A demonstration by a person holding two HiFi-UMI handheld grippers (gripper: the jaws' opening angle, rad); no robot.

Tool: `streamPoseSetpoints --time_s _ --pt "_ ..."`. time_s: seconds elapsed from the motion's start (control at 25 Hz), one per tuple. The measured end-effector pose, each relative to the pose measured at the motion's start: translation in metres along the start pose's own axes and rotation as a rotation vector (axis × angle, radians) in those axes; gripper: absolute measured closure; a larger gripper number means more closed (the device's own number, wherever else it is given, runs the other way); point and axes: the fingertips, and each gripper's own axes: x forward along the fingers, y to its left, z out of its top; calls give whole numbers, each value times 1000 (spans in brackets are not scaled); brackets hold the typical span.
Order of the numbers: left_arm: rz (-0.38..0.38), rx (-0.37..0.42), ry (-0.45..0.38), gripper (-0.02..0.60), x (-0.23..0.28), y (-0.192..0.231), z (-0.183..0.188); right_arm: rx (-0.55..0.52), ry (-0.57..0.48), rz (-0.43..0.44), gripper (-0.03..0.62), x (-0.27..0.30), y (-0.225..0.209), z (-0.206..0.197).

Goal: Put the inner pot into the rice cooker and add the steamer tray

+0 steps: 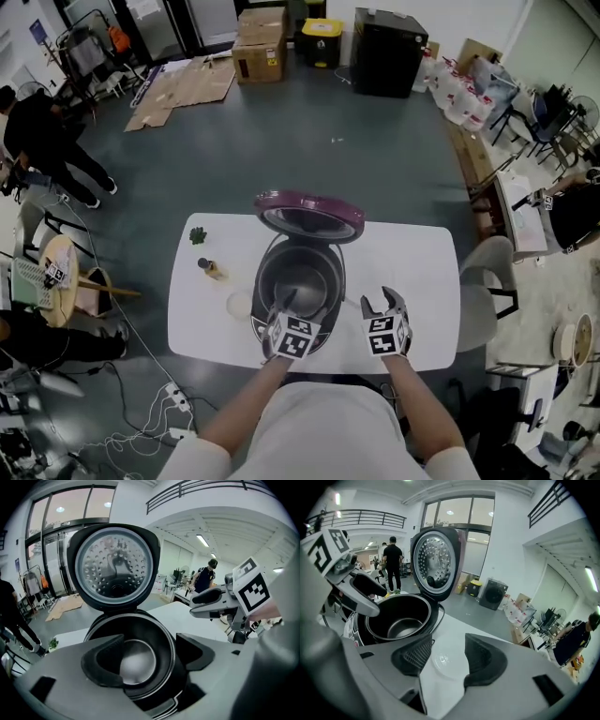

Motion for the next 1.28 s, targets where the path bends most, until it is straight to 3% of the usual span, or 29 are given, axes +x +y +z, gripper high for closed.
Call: streamPoseSetpoints --time_s 0.84,1.08,1.28 --pt "19 -41 12 234 79 -118 58 -42 5 131 360 23 -103 -46" --pt "8 -92 46 238 107 -141 54 -35 37 154 361 36 -120 -65" --pt "21 -174 98 239 140 -149 30 -32 77 169 361 54 -128 -87"
